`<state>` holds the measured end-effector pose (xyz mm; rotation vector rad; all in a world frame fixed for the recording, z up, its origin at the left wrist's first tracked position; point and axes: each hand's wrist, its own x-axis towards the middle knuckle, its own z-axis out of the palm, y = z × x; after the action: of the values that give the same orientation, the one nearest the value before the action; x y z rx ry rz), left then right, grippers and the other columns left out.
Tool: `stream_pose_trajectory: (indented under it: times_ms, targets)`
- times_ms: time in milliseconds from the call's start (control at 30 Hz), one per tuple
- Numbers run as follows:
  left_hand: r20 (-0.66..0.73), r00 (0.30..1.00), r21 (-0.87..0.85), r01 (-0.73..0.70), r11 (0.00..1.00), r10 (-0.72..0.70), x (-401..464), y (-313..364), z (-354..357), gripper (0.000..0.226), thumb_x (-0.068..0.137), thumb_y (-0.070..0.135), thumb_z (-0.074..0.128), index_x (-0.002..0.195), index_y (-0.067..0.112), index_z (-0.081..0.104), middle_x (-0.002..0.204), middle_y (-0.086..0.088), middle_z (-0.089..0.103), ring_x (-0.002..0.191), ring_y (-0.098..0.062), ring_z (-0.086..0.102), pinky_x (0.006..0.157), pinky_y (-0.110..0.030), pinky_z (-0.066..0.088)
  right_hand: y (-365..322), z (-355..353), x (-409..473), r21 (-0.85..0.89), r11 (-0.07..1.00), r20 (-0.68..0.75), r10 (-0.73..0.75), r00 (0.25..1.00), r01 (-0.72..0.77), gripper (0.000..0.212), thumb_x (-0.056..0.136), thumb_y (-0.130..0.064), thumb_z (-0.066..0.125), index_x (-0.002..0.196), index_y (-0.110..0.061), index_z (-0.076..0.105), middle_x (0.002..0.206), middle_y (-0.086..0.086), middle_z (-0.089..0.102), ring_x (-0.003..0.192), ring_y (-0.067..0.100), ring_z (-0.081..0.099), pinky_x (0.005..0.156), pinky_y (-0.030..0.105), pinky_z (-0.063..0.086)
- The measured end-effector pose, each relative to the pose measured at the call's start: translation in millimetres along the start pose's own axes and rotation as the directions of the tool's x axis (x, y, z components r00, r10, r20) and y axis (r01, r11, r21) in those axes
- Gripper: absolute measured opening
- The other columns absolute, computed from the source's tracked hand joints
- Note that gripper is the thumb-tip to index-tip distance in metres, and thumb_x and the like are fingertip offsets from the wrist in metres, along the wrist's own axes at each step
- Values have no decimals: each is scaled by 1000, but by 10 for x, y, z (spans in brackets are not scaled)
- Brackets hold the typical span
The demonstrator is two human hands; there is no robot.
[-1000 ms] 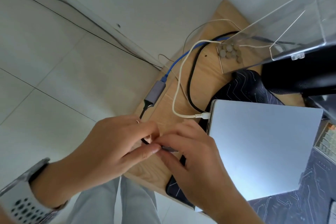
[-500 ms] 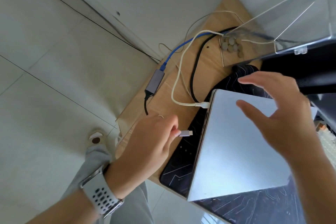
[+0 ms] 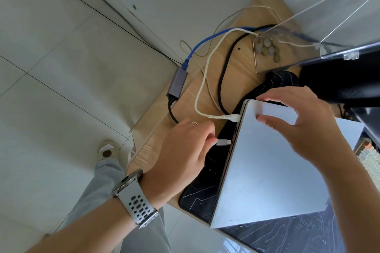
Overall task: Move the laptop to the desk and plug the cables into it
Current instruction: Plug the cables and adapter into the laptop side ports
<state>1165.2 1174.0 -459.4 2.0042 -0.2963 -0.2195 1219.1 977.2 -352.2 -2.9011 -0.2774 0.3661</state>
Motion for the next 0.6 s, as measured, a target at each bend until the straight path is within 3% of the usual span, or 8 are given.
stream_pose_trajectory:
  times_ms: [100, 200, 400, 600]
  targets:
    - [-24, 999, -19, -36, 999, 36, 0, -5, 10, 25, 92, 27, 46, 74, 14, 57, 57, 5, 51, 56, -13, 43, 54, -20, 33, 4, 12, -2, -11, 1000, -11, 6, 1000, -6, 35, 78, -41, 63, 106, -20, 68, 101, -15, 60, 100, -3, 45, 110, 45, 27]
    - [-36, 996, -13, -87, 996, 87, 5, -8, 2, 23, 92, 23, 48, 74, 11, 57, 57, 3, 53, 54, -16, 45, 57, -22, 35, -11, 18, -8, -18, 1000, -26, 8, 1000, -9, 29, 80, -33, 70, 106, -19, 68, 100, -13, 61, 99, 8, 53, 109, 38, 17]
    - [-14, 982, 35, -189, 981, 190, 35, -46, -16, 21, 92, 15, 53, 72, 8, 58, 58, 1, 54, 55, -17, 46, 66, -16, 35, 3, 8, 8, -24, 1000, -3, -5, 1000, 5, 30, 80, -34, 68, 105, -19, 68, 99, -15, 60, 97, 9, 53, 109, 38, 18]
    - [-56, 964, 110, -252, 962, 259, 24, -48, -1, 21, 90, 12, 56, 70, 7, 59, 61, 1, 54, 61, -16, 45, 60, -20, 35, 21, -11, 42, -24, 1000, 38, -16, 999, 17, 28, 79, -28, 74, 104, -18, 68, 98, -13, 60, 99, 12, 54, 113, 50, 24]
